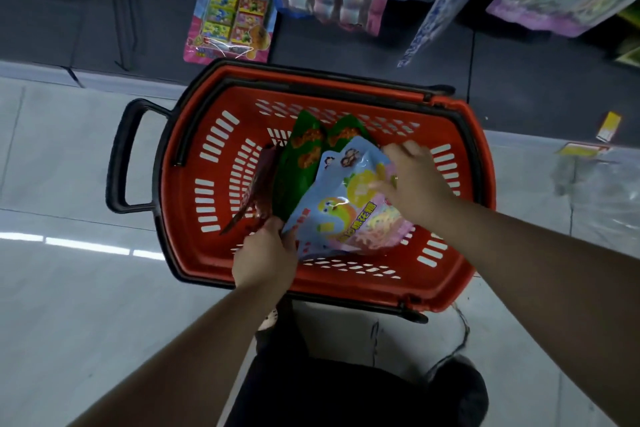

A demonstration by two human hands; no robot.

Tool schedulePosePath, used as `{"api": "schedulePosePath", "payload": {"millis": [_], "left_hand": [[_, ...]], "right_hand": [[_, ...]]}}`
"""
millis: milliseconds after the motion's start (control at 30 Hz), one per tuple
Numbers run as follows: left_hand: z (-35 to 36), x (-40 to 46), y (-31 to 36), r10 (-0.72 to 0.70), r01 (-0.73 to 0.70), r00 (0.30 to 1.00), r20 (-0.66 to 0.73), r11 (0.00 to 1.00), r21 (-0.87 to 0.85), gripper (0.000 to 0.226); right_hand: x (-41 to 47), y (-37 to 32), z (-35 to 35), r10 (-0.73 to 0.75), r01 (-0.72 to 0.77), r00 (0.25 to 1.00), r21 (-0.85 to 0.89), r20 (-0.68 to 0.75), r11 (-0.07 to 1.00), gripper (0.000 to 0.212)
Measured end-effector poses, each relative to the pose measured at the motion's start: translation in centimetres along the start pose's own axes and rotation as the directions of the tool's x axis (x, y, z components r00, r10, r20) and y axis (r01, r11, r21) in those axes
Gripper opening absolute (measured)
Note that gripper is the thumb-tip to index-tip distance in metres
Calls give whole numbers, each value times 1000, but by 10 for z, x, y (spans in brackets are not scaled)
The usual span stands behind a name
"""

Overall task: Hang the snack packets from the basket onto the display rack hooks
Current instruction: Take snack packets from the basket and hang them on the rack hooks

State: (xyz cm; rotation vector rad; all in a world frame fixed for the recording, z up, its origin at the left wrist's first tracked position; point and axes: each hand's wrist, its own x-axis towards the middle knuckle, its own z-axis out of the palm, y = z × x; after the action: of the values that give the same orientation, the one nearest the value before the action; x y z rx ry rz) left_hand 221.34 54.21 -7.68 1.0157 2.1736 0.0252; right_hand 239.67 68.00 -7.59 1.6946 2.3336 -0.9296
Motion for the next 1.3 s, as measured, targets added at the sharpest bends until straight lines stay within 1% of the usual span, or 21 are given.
{"api": "schedulePosePath", "payload": {"millis": [33,67,100,133,167,200,233,300,367,433,500,567,667,800,967,1067,1133,1200,1300], "left_hand": [[-1,3,-2,-34,29,999,-28,985,-170,26],[-2,6,-5,-88,70,995,-37,933,-353,27],[-3,9,-6,-141,110,990,-16,835,-540,28],[-3,12,-6,-174,154,984,43,698,-699,31],[-3,14,-5,-174,194,978,116,554,-810,30],[0,16,-3,-139,224,974,181,430,-875,26],[1,17,0,-89,242,970,225,364,-899,22],[-1,21,6,-16,239,968,249,350,-906,20],[-15,25,12,42,189,976,215,332,-924,26],[-42,27,19,91,97,986,139,365,-926,31],[-81,21,29,139,0,988,60,394,-919,26],[-125,9,44,179,-115,983,-48,387,-915,19],[-191,-18,68,211,-251,960,-183,362,-898,30],[-277,-58,106,250,-395,912,-325,318,-862,25],[-374,-91,156,262,-560,825,-500,267,-785,11],[-413,-102,177,271,-619,783,-560,253,-743,14],[-435,-107,188,284,-654,754,-592,251,-713,14],[-454,-110,196,306,-690,720,-623,225,-688,12],[-479,-112,204,339,-732,676,-655,201,-651,13]], "right_hand": [[1,2,-1,0,3,999,57,-38,998,31],[2,3,-3,6,1,999,146,-46,989,24],[2,3,-5,17,-11,1000,256,-20,967,23],[1,2,-7,22,-32,999,351,34,936,20],[0,-2,-11,11,-42,997,428,76,903,17],[0,-6,-13,5,-55,995,478,104,877,19],[-1,-10,-16,6,-67,993,529,116,846,22],[-1,-20,-23,24,-88,993,613,112,785,21],[-2,-30,-33,54,-101,994,650,91,754,16],[-7,-38,-45,101,-106,994,691,48,715,17],[-19,-50,-62,144,-106,989,750,14,653,20],[-33,-68,-85,165,-71,986,798,-37,599,19],[-54,-105,-137,156,36,976,814,-154,580,18],[-75,-155,-224,91,190,953,807,-288,559,15],[-83,-206,-322,23,368,895,767,-445,526,14],[-81,-226,-362,-16,444,857,722,-515,530,16],[-81,-238,-388,-14,487,825,699,-565,524,13],[-80,-250,-407,-2,526,792,681,-610,510,12],[-79,-264,-427,-8,553,769,660,-639,509,16]]}}
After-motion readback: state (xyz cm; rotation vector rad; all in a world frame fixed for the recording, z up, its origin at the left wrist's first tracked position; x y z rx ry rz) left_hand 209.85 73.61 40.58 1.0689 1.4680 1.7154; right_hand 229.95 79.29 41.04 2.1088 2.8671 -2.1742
